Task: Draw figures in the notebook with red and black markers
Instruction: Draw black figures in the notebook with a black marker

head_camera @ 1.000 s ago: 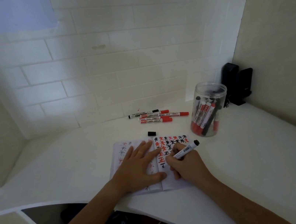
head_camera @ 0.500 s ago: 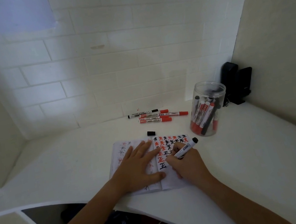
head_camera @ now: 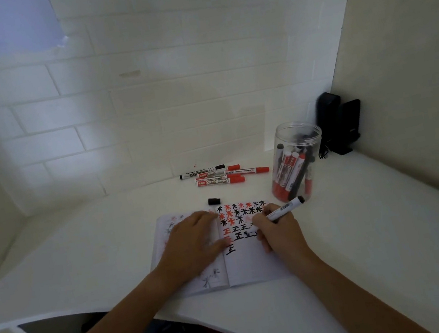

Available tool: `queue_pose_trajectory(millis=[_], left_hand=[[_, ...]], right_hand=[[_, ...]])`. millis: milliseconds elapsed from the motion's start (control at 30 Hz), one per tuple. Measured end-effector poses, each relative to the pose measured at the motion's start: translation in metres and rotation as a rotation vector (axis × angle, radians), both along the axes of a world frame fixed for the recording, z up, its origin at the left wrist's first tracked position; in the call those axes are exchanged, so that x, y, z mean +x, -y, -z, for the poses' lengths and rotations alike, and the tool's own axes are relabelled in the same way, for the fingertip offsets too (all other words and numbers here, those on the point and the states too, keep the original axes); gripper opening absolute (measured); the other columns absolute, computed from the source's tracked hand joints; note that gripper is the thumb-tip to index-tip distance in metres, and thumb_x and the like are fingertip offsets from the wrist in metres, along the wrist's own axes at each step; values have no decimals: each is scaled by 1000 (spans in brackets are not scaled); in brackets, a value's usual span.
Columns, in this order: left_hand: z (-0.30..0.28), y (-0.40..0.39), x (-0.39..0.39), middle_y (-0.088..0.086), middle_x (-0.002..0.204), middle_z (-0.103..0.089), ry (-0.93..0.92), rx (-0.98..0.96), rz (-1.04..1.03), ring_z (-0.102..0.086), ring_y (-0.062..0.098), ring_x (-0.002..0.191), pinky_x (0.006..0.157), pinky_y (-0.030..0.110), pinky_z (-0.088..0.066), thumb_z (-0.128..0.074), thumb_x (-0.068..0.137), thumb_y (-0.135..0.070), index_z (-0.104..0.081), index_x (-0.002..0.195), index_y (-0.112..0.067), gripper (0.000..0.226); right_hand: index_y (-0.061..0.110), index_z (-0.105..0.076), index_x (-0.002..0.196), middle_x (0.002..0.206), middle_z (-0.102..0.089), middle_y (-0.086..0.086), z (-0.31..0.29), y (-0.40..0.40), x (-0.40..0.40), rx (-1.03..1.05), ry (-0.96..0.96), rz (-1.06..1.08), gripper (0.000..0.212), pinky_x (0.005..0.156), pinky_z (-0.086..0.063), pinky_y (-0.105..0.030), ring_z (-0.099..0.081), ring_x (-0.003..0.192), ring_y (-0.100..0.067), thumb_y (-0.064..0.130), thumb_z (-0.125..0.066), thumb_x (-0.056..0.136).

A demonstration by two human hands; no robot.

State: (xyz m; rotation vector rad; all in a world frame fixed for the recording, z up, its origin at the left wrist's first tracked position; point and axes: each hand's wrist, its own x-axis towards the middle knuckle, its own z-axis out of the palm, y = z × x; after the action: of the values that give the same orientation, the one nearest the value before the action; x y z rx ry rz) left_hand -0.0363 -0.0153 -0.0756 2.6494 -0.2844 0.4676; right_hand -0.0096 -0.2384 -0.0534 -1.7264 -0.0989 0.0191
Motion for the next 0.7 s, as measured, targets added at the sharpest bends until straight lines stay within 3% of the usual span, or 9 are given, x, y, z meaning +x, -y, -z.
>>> queue_pose_trajectory(millis=[100, 200, 333, 500, 600, 700], left_hand=[[-6, 6, 22, 0, 131, -52, 88, -84, -75, -60, 15, 106, 88, 24, -47, -65, 95, -32, -54, 136, -22, 43], [-10, 7, 50, 7, 134, -50, 82, -8, -137, -61, 22, 105, 90, 34, -54, -62, 98, -17, -58, 135, -15, 38], [-13, 9, 80, 7, 133, -52, 68, 63, -163, -62, 24, 107, 93, 37, -53, -59, 100, -16, -63, 135, -17, 36], [-14, 10, 97, 1, 109, -59, 41, 80, -136, -57, 17, 94, 84, 32, -50, -55, 101, -16, -72, 116, -20, 23], [-13, 14, 93, 1, 106, -61, 142, 47, -118, -54, 20, 93, 78, 35, -49, -61, 94, -8, -67, 102, -17, 13], [-14, 17, 80, -1, 103, -61, 244, 22, -85, -49, 18, 93, 78, 35, -47, -67, 88, -6, -60, 101, -19, 19]], right_hand=[[1, -55, 81, 57, -62, -5, 1, 0, 1, 15, -4, -20, 25, 42, -42, -25, -50, 42, -18, 16, -66, 98], [11, -50, 75, 58, -61, -6, 1, -2, 1, 14, 4, -38, 29, 42, -41, -26, -49, 42, -19, 16, -67, 98], [11, -49, 75, 56, -61, -3, 2, -2, 2, 27, -7, -48, 30, 43, -42, -27, -48, 43, -19, 17, -68, 98], [14, -48, 73, 56, -61, -1, 2, -2, 5, 15, -2, -51, 32, 43, -43, -27, -49, 42, -19, 17, -68, 97], [13, -48, 75, 56, -62, 1, 3, -2, 6, -2, -3, -54, 31, 44, -43, -27, -50, 43, -19, 18, -68, 97], [12, -48, 78, 60, -61, -4, 3, -1, 5, -3, 24, -64, 29, 45, -43, -27, -50, 43, -19, 18, -68, 98]])
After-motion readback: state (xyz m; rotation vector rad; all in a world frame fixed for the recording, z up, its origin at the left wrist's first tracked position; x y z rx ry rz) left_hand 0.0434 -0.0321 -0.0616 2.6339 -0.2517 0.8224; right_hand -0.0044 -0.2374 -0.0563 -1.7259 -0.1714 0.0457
